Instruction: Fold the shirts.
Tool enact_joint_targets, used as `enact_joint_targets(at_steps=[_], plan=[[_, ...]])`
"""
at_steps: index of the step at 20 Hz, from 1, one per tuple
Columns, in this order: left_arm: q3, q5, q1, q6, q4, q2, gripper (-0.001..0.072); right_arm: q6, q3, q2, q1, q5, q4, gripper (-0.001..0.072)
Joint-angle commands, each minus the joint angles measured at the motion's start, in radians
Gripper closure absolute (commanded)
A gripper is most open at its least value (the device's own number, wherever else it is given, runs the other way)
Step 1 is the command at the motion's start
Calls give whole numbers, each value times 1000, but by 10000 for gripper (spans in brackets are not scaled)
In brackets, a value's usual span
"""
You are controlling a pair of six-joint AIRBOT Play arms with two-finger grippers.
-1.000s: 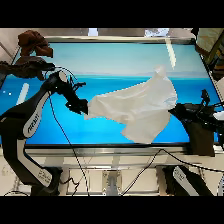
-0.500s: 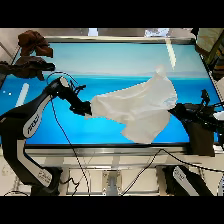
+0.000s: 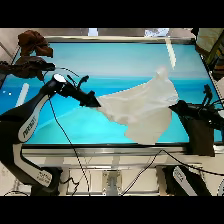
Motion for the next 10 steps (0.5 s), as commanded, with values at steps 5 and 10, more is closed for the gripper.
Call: enact_joint_targets(at_steps=[5, 10], plan=[[2, 191, 61, 126, -461, 500, 694, -42, 368, 291, -302, 146, 126, 691], [3, 501, 132, -94, 120, 902, 696, -91, 740, 268, -427, 86, 209, 692]])
